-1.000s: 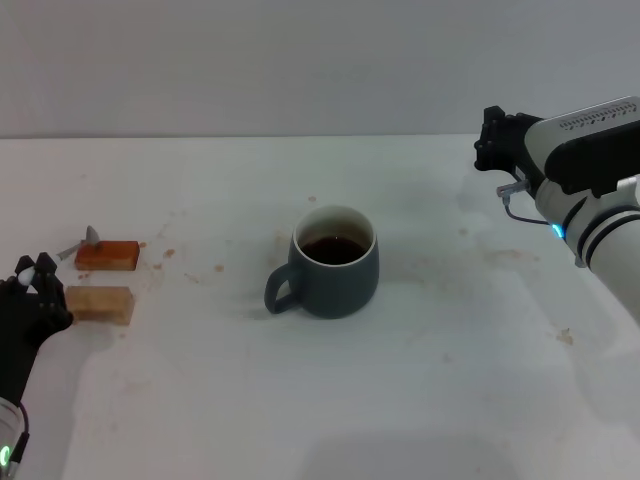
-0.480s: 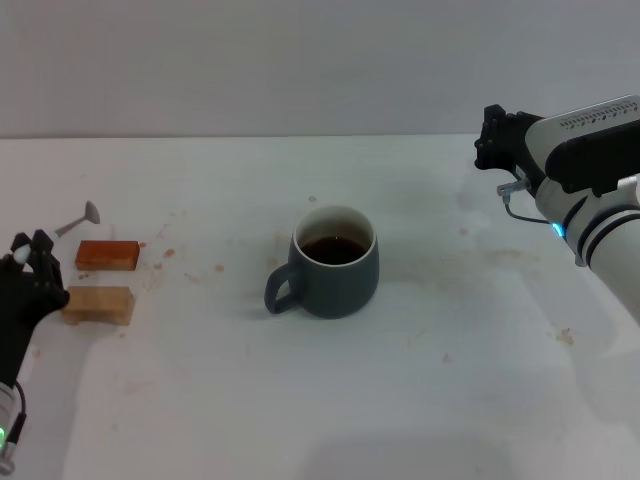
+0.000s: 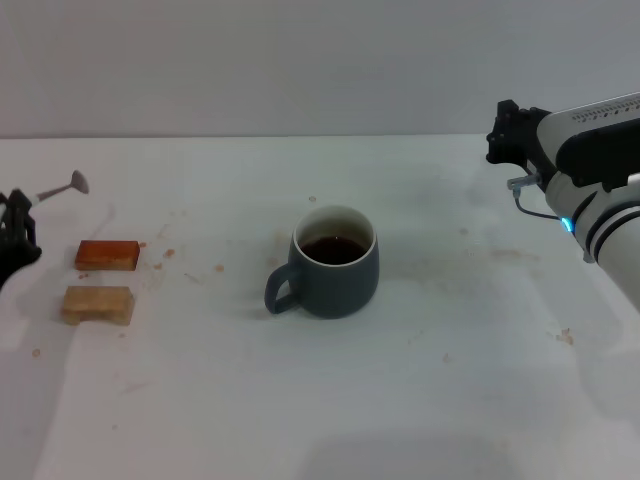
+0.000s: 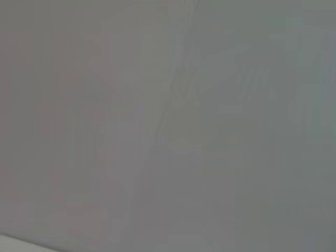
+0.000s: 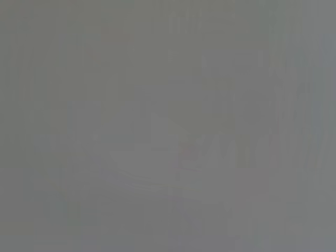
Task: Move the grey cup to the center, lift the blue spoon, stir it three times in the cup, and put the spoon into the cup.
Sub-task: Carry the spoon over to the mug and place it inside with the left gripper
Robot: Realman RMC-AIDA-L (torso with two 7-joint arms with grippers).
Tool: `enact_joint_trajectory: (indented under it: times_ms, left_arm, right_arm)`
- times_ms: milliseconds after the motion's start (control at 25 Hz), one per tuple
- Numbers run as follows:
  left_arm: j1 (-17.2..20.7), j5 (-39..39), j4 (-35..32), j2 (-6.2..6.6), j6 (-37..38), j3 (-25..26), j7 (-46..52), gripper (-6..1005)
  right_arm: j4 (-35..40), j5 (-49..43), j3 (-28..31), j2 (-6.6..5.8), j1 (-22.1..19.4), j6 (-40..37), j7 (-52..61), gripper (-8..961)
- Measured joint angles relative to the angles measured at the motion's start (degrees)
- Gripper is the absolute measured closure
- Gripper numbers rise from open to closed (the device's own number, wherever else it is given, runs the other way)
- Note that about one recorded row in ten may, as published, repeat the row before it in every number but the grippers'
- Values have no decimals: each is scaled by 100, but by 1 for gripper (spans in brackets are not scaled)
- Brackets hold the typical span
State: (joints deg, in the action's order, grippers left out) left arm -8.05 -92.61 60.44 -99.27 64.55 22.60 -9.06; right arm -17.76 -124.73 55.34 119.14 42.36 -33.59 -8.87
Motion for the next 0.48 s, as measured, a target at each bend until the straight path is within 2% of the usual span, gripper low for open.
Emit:
enact_joint_trajectory:
  times_ms: [40,80,120,160,280,320,360,400,440,480]
  left_arm:
    - [51,-81,177,98,-188,150,-75,854]
    - [51,-81,177,98,-188,150,-75,853]
    - [430,-677,859,313,-1294,1122,-272,853]
    - [706,-1144,1207,328,-2026,1784,-286,853]
    - [706,-1144,1207,328,-2026,1784,-286,853]
    - [1222,-2057,1826,114,-3404,3048,-290,853]
    - [1222,-2057,1826,114,-3404,3048,-290,853]
    - [1508,-2679,2256,-204,-4512,3902,-291,853]
    - [1508,-2679,2256,-204,-4512,3902,-291,853]
    - [1790,-3572,2922,-763,-6068,5011,-299,853]
  right_arm:
    - [23,-4,20,0,0,0,-3,946]
    - [51,-6,31,-1,7,-1,-6,946]
    - [90,-6,38,-2,20,-14,-10,946]
    - [125,-7,40,-2,28,-33,-12,946]
    - [236,3,121,-10,44,-103,-14,946]
    - [267,3,173,-14,47,-122,-14,947]
    - [302,0,245,-22,47,-137,-14,947]
    - [323,-8,289,-29,48,-141,-15,947]
    - [355,-14,327,-37,48,-157,-15,947]
    - [389,-16,351,-43,51,-184,-15,947]
